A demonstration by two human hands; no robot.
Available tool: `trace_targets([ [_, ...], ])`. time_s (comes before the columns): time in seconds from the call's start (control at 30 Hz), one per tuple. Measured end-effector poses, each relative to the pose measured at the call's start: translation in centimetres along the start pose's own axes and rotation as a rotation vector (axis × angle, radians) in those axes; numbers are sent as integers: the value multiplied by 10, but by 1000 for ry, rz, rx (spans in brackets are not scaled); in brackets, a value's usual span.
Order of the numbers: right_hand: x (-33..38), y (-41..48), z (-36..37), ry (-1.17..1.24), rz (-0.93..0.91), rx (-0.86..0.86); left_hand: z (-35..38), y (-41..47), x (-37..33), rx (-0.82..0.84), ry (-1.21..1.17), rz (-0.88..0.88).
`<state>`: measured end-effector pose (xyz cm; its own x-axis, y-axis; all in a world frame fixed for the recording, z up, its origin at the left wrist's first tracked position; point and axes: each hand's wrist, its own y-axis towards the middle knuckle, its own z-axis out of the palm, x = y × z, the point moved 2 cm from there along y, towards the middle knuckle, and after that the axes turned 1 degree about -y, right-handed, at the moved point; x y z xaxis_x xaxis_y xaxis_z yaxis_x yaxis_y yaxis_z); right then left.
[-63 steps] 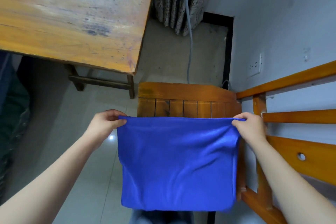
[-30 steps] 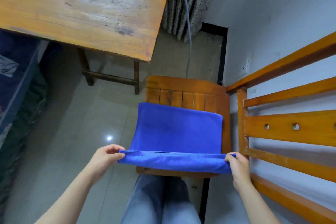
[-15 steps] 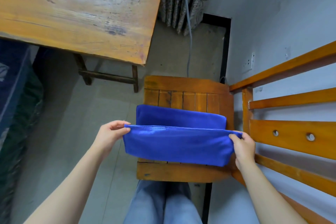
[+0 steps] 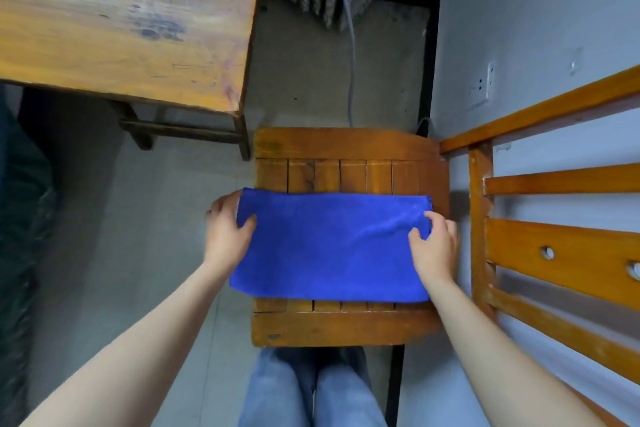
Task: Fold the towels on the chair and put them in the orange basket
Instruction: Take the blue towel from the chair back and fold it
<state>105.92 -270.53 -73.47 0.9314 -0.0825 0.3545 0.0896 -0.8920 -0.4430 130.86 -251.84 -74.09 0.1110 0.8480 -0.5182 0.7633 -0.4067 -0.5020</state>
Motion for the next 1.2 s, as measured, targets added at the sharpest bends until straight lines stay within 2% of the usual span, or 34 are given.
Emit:
trace_targets([
  [0.03,-1,-6,7,-47,-78,58,7,-9,0,27,115,105],
  [0.1,-5,-13,24,-68,-117,252,22,-24,0,158,336,245],
  [0.17,-12,-14,33,-3,2,365,33,-30,4,293,530,264],
  [0.27,-24,-15,23,118,302,170,34,-28,3,310,581,232],
  [0.33,-34,-19,14,64,410,88,31,-28,2,256,546,218],
  [0.47,-46,-25,10,-17,409,176,29,-38,9,253,553,271],
  [0.7,-52,-32,16,105,459,196,52,-82,30,372,660,435],
  [0.87,-63,-29,19,177,485,224,65,-104,38,452,734,470],
  [1.0,-53,-39,1,91,402,97,62,-103,45,464,768,466],
  [1.1,-22,-60,-18,35,123,-106,57,-104,34,532,795,481],
  [1.17,-1,-72,-22,70,-1,-102,58,-102,32,623,804,476],
  [1.2,6,-76,-22,103,12,-85,58,-102,31,683,818,437],
])
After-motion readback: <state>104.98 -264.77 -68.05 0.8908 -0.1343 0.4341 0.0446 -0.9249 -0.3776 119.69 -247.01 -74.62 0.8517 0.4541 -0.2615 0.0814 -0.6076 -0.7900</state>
